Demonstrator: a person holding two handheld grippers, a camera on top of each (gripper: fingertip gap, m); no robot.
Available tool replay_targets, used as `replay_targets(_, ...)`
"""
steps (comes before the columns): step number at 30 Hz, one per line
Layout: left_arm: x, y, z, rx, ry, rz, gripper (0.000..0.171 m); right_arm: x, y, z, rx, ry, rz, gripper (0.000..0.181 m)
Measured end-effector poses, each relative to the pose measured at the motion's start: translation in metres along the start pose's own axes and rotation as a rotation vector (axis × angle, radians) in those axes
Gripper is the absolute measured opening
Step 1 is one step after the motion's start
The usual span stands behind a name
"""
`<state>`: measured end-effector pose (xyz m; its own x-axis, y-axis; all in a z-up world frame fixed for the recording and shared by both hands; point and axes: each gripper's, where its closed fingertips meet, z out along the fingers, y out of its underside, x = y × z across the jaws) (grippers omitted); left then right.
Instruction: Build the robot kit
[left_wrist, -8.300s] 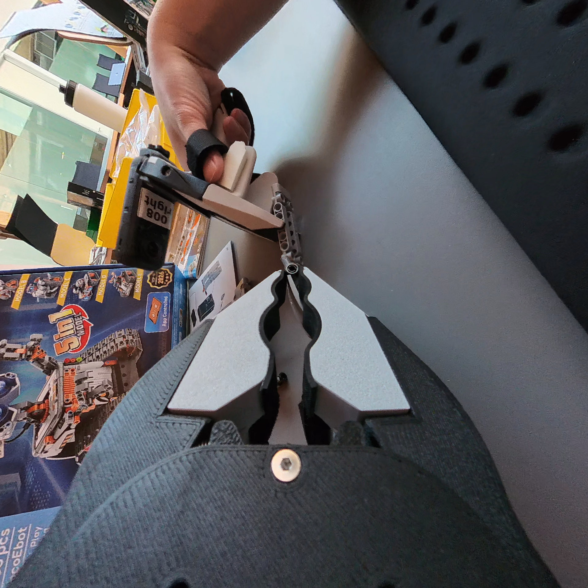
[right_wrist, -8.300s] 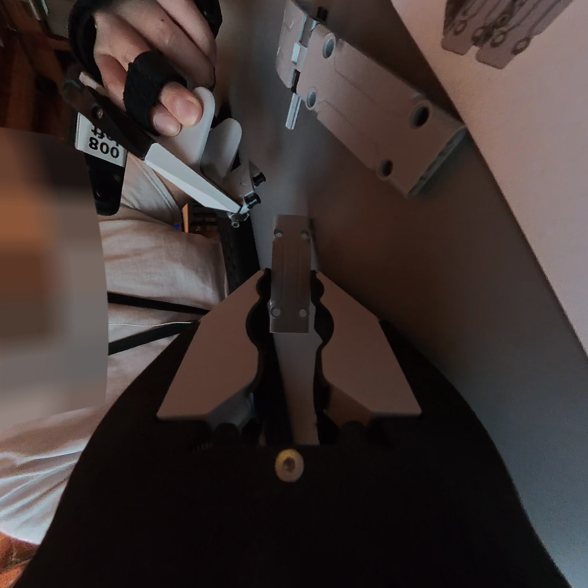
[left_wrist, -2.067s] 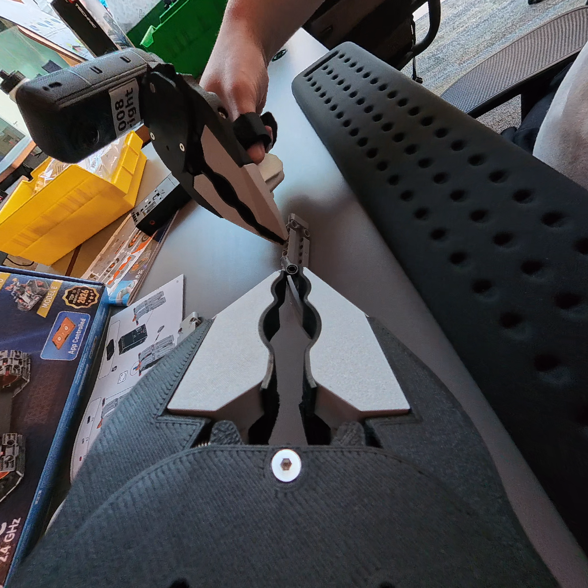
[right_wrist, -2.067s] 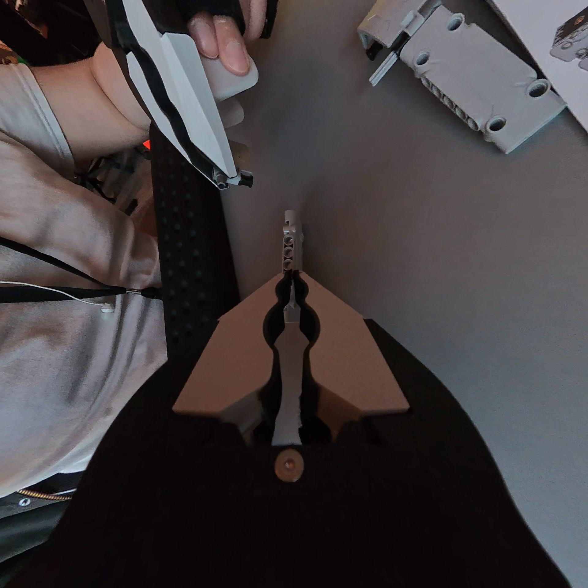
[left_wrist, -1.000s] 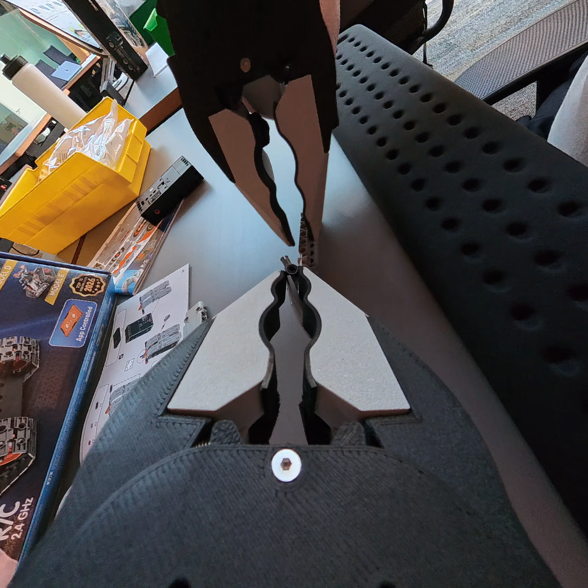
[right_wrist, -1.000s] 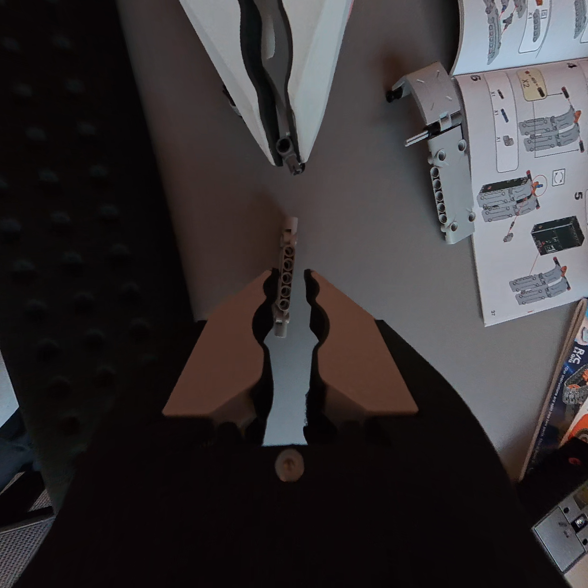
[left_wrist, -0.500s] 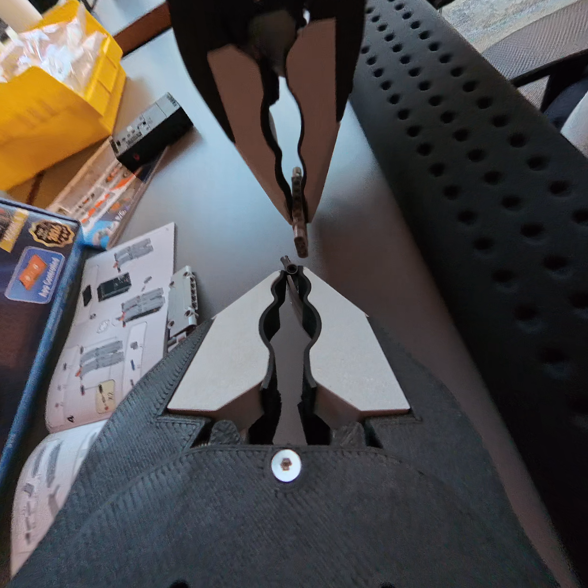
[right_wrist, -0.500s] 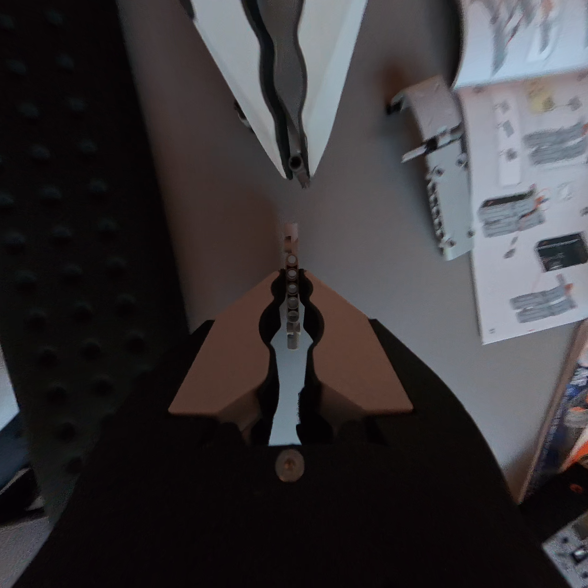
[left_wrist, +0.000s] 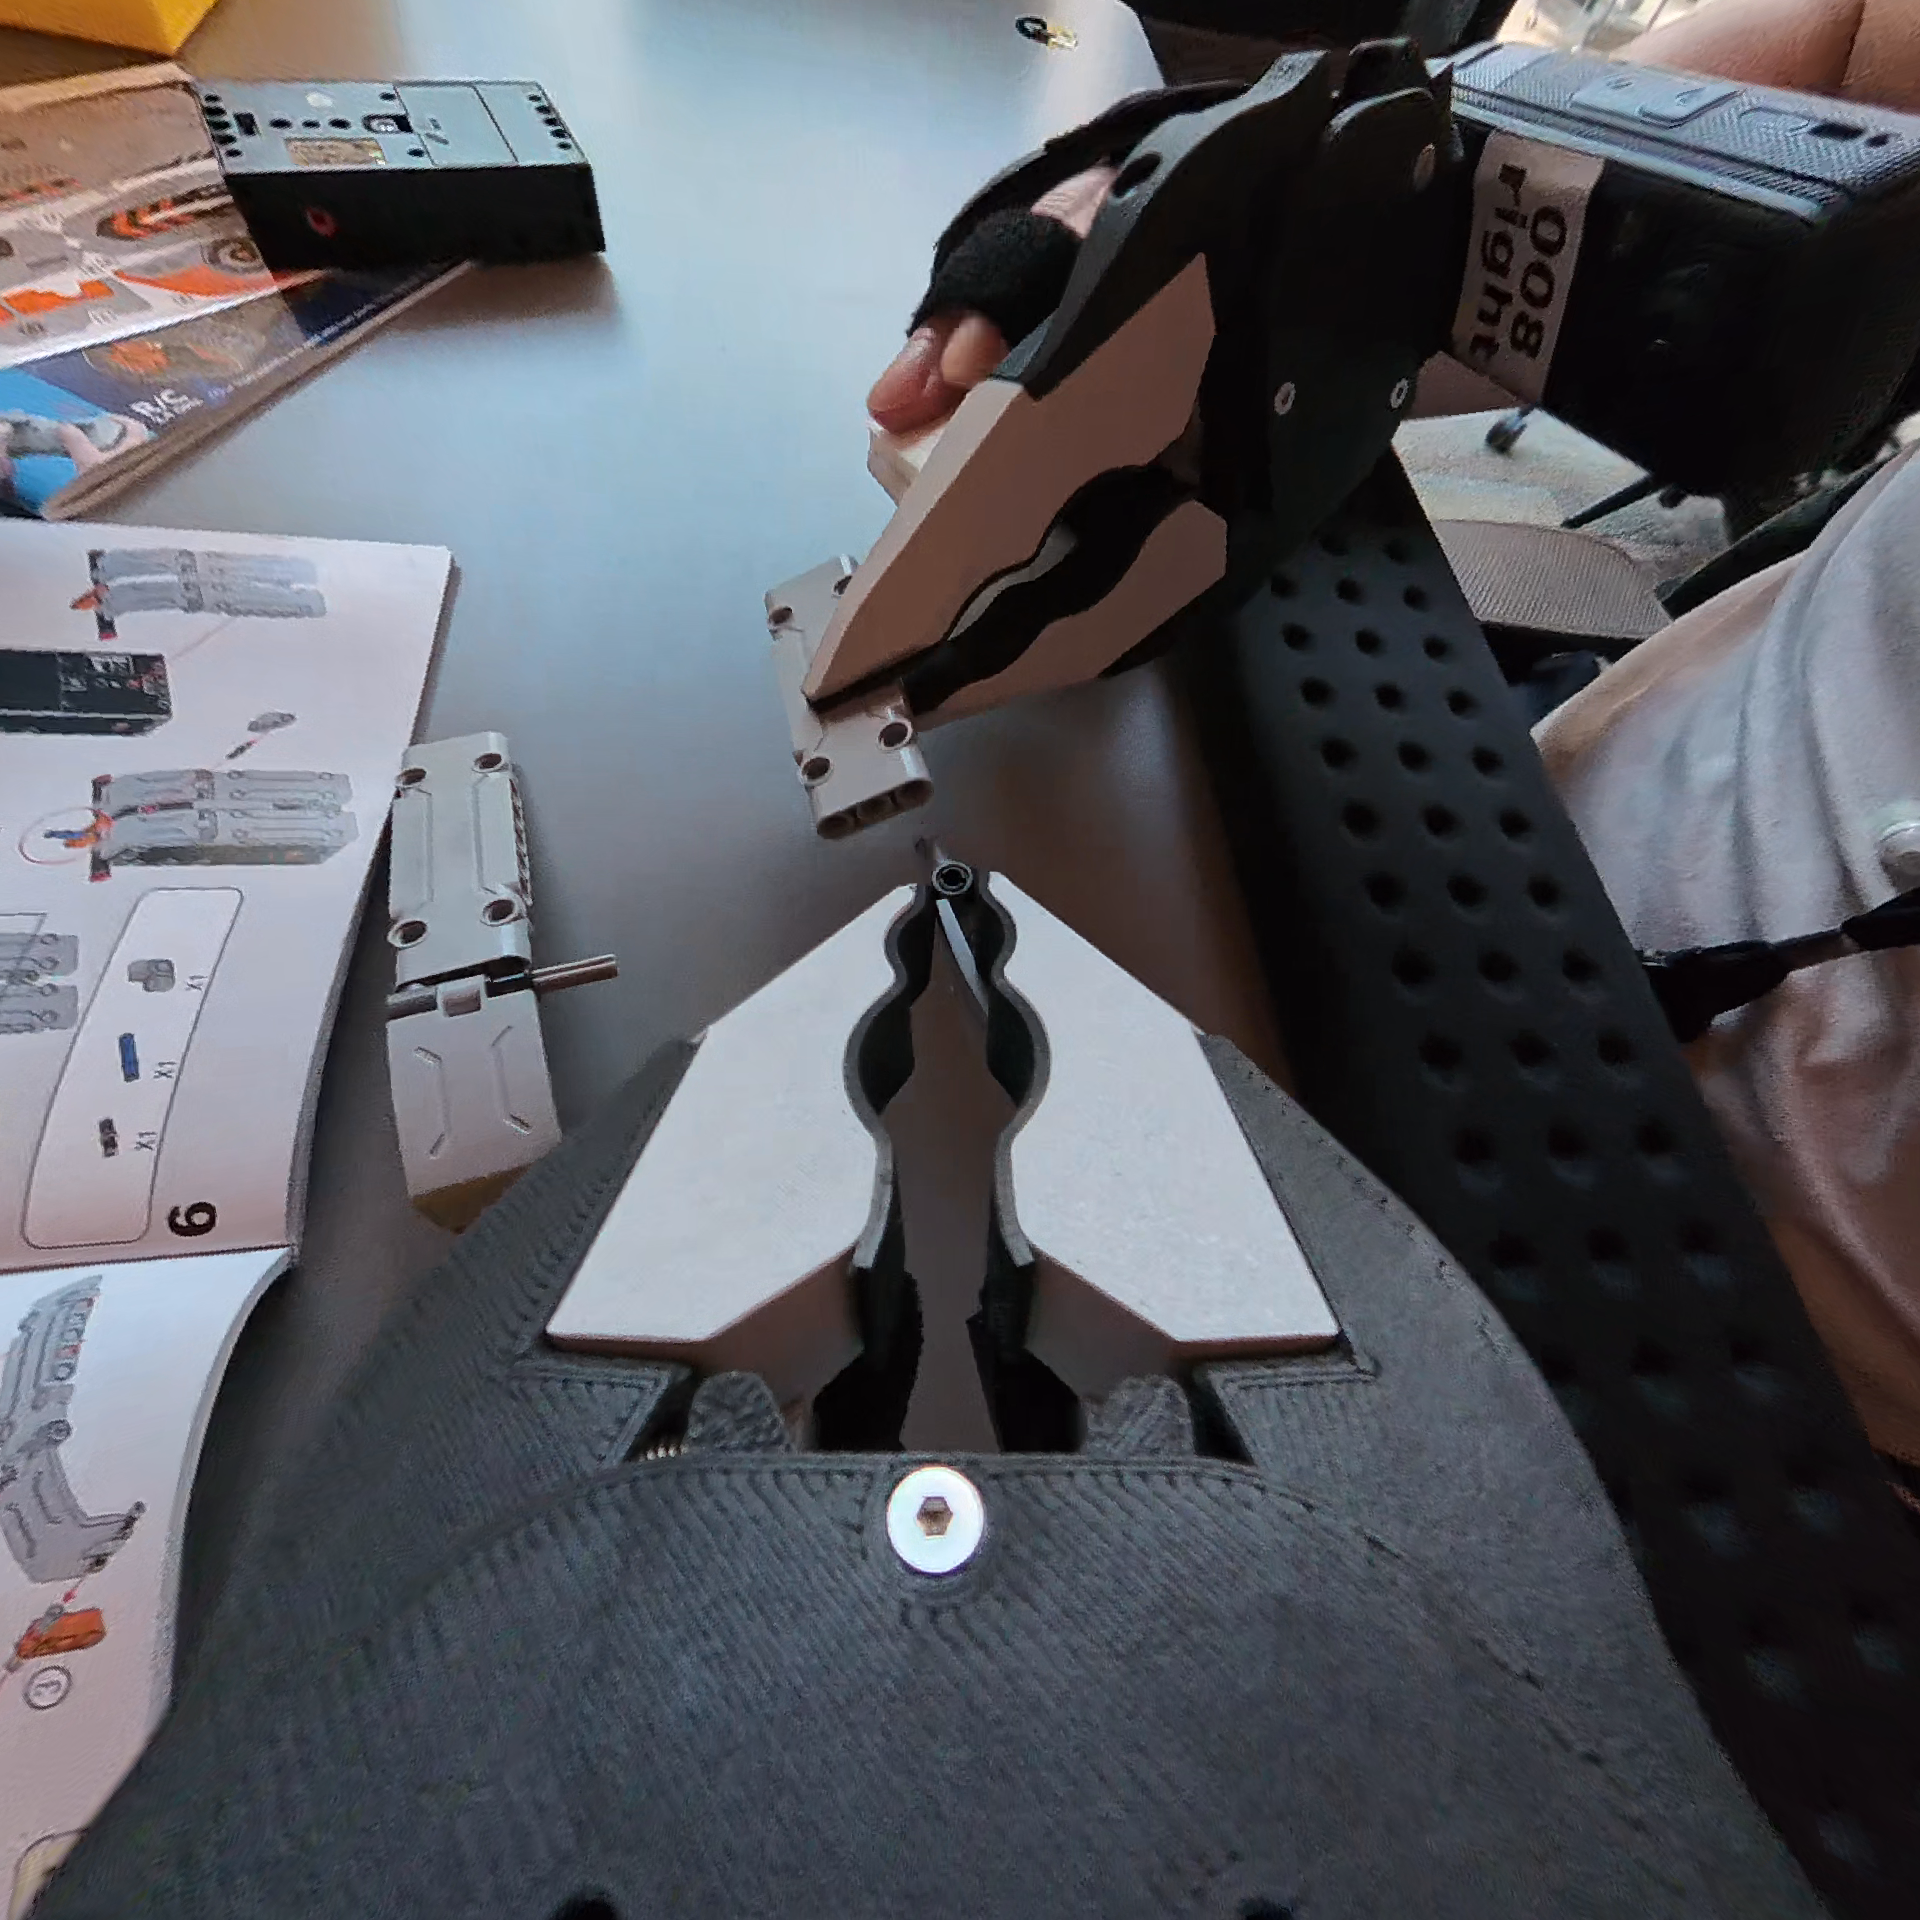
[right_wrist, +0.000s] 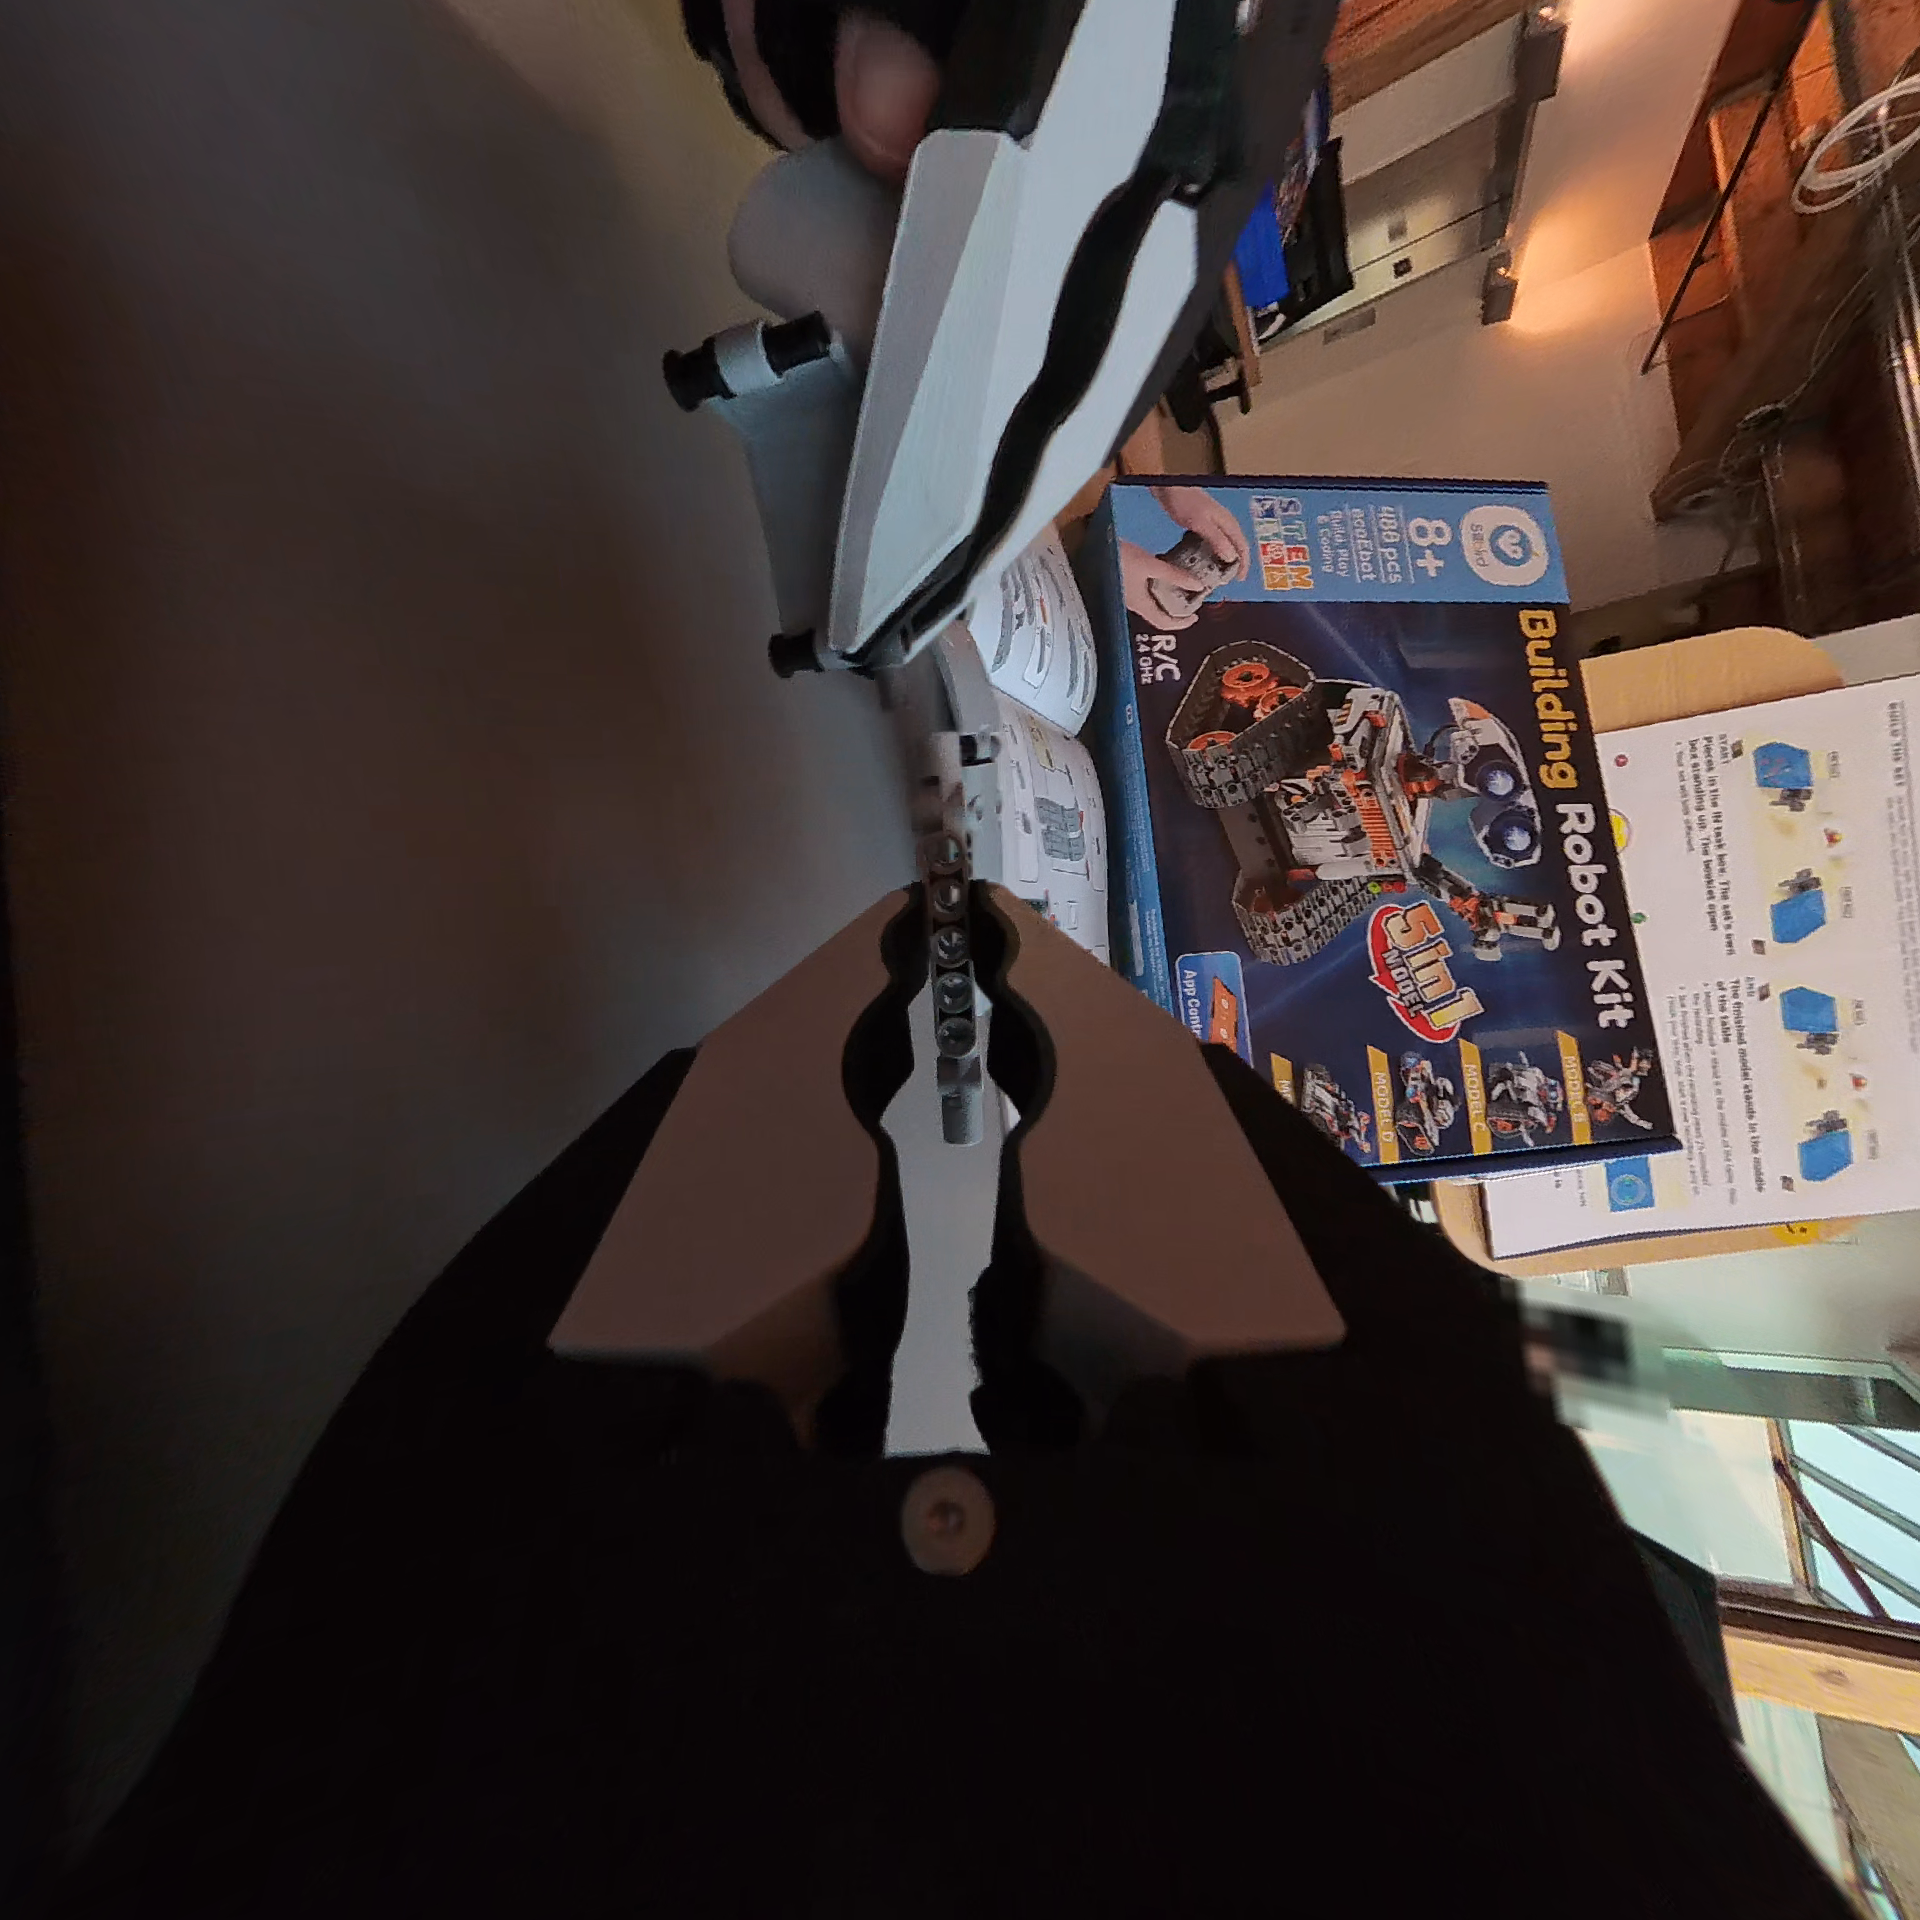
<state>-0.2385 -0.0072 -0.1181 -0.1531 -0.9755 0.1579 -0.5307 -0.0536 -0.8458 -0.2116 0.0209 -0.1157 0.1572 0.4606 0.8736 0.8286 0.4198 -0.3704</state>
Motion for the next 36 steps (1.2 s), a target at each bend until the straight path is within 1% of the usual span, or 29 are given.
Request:
replay_targets(3,-0.003,0.001,0.0,0.003,0.003,-0.038,0.006,0.006,-0.001,-0.002,0.022,0.031,0.012,0.006)
replay_targets(8,-0.003,0.001,0.001,0.017,0.024,-0.069,0.006,-0.011,0.0,0.002,0.011,-0.061,0.012,0.006)
replay_targets(13,-0.004,0.005,0.003,-0.003,0.024,-0.08,0.005,-0.011,0.0,0.002,0.016,-0.081,0.066,0.006)
replay_targets(16,-0.003,0.005,0.004,-0.004,0.033,-0.083,0.005,-0.016,0.002,0.004,0.0,-0.104,0.054,0.006)
replay_targets(19,-0.001,0.004,0.003,0.003,0.044,-0.091,0.005,-0.016,0.001,0.004,0.002,-0.094,0.035,0.006)
replay_targets(23,0.001,0.004,0.003,0.0,0.057,-0.097,0.005,-0.013,-0.001,0.003,0.012,-0.083,0.057,0.006)
replay_targets(31,0.006,-0.002,0.0,0.03,0.108,-0.135,0.005,-0.01,-0.006,0.002,0.026,-0.046,0.009,0.006)
replay_targets(36,0.008,-0.003,-0.001,0.037,0.116,-0.139,0.005,-0.008,-0.014,0.0,0.067,-0.04,0.042,0.007)
